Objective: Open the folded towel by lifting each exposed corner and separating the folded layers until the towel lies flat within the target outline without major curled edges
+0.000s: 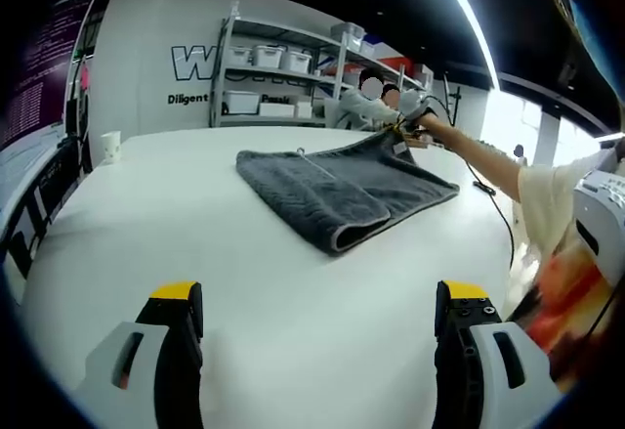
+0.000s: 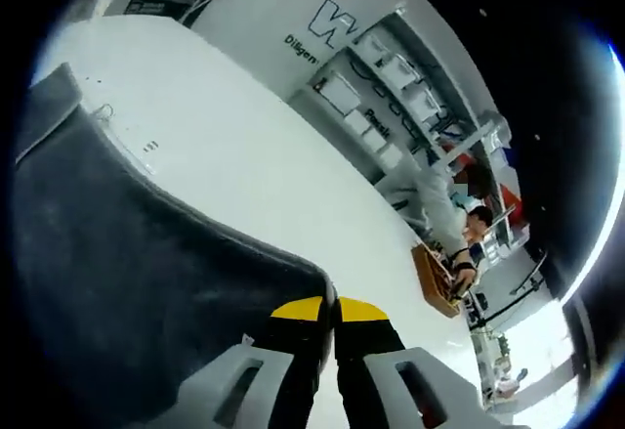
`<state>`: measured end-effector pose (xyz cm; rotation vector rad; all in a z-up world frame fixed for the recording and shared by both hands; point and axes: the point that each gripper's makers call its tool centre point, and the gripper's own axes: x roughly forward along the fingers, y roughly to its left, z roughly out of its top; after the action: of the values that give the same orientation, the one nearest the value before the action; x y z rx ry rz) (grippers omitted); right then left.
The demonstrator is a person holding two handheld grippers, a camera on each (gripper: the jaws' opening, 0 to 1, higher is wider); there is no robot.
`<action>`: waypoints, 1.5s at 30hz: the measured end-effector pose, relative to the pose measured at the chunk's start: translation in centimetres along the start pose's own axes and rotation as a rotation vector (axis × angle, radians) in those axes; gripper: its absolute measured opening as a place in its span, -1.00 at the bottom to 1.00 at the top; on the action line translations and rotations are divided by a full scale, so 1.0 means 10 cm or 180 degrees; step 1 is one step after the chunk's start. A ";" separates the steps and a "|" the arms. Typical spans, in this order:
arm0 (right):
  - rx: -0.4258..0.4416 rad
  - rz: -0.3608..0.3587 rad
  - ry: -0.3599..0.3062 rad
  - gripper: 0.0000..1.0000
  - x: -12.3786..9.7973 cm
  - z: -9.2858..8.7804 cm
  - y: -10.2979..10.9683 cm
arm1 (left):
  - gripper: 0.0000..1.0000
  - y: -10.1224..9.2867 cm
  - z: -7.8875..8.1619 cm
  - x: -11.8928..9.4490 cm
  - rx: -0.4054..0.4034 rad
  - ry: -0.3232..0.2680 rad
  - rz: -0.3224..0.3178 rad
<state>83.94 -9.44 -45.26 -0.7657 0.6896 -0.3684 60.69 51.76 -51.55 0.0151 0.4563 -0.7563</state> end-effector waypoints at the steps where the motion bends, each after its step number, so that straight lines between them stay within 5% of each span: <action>1: -0.0088 -0.0020 0.0037 -1.00 0.03 -0.01 0.01 | 0.96 0.00 0.00 0.00 -0.0002 0.0001 0.0000; 14: -0.1025 -0.0370 0.0543 -1.00 0.54 -0.23 0.07 | 0.96 -0.01 0.00 -0.10 -0.0008 -0.0056 0.0044; 27: -0.1029 -0.0262 0.0693 -1.00 0.92 -0.45 0.29 | 0.96 0.00 -0.01 -0.14 -0.0041 -0.0051 0.0088; 32: -0.0956 -0.0335 0.0737 -0.40 0.85 -0.51 0.28 | 0.96 -0.01 -0.01 -0.15 -0.0045 -0.0054 0.0088; 45: -0.0473 -0.0276 0.0612 0.41 0.58 -0.49 -0.10 | 0.97 -0.06 0.00 -0.09 -0.0026 -0.0066 0.0004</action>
<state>84.70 -15.73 -49.55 -0.9109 0.8731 -0.4779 59.73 51.84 -51.07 0.0000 0.4396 -0.7528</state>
